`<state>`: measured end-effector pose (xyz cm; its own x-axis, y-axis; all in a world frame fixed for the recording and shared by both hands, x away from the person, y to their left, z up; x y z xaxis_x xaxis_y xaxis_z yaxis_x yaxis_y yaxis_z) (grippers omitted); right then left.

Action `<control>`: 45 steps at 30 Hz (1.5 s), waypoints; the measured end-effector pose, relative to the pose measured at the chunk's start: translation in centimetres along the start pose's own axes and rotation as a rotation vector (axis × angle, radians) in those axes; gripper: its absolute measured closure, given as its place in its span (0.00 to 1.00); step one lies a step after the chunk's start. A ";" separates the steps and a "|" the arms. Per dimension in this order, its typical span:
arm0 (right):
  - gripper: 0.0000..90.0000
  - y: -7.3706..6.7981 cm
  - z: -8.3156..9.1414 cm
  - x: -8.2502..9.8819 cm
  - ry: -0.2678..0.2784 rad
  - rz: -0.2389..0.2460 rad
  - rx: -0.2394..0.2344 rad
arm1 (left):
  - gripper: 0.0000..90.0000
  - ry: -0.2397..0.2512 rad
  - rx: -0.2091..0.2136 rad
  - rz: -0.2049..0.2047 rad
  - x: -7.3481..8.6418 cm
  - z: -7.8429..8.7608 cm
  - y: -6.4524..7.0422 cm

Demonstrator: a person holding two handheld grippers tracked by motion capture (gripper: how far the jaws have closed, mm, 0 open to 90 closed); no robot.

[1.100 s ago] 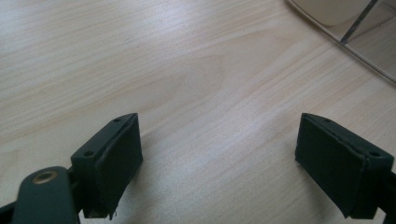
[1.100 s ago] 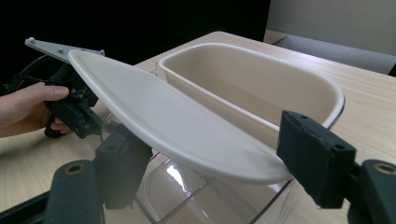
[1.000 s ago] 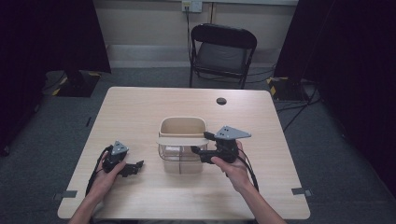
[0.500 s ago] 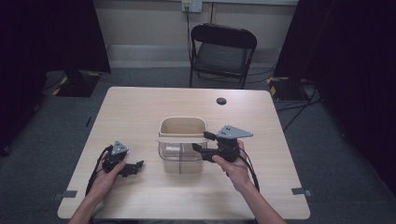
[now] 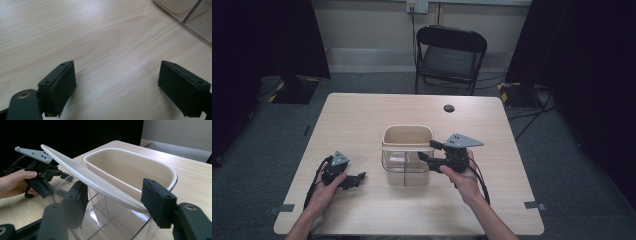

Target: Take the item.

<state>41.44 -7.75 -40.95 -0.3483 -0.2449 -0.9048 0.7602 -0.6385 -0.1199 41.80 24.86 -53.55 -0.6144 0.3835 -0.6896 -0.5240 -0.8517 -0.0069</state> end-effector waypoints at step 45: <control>0.45 0.1 -0.2 -0.4 0.007 -0.009 -0.004 | 0.16 0.000 0.002 0.002 0.0 0.0 0.0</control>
<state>41.74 -7.62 -40.68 -0.3512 -0.2337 -0.9067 0.7595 -0.6375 -0.1299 41.78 24.85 -53.56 -0.6154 0.3823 -0.6893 -0.5241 -0.8516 -0.0044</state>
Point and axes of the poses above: each handheld gripper's, and its own axes: z roughly backward along the jaws, x roughly out of its underside, y roughly to its right, the point moved 5 cm from there along -z, roughly forward along the jaws, and after that the axes turned 4 degrees about -y, right-handed, at the moved point
